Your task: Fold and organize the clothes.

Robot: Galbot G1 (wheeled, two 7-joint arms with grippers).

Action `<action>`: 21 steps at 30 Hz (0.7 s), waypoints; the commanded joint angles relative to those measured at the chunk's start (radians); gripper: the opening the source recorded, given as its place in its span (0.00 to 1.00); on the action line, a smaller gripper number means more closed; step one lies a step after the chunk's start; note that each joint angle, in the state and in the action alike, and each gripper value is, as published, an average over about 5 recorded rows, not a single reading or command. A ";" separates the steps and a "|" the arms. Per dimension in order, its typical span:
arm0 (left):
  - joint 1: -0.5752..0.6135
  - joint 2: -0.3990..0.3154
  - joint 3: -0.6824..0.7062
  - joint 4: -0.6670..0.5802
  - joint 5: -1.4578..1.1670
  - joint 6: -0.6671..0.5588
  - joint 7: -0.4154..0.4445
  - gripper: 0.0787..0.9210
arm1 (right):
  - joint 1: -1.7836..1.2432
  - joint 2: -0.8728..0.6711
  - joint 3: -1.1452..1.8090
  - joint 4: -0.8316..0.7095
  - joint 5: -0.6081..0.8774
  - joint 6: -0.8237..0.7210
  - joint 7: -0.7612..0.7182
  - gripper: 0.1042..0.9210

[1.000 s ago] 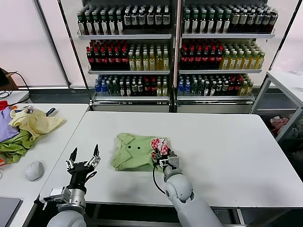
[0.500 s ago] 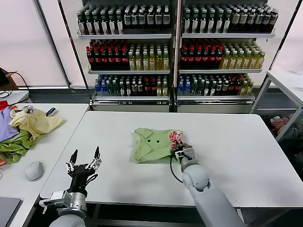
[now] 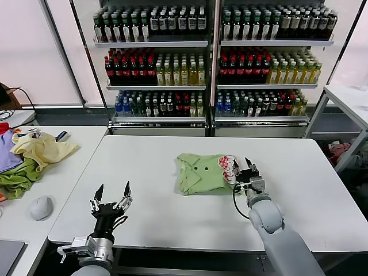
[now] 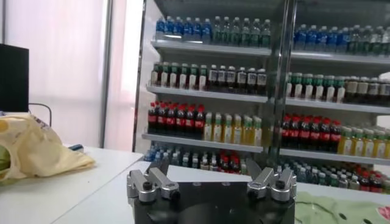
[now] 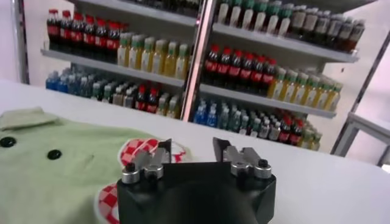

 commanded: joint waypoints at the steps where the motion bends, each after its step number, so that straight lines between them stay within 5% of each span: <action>1: 0.012 -0.007 0.026 -0.010 0.029 -0.003 0.012 0.88 | -0.250 -0.038 0.162 0.233 0.008 0.129 -0.035 0.59; 9: 0.008 -0.005 0.041 -0.015 0.027 0.000 0.030 0.88 | -0.490 -0.033 0.300 0.447 0.022 0.148 -0.084 0.85; 21: -0.001 -0.003 0.063 -0.012 0.019 0.011 0.046 0.88 | -0.612 0.017 0.327 0.516 -0.049 0.200 -0.067 0.88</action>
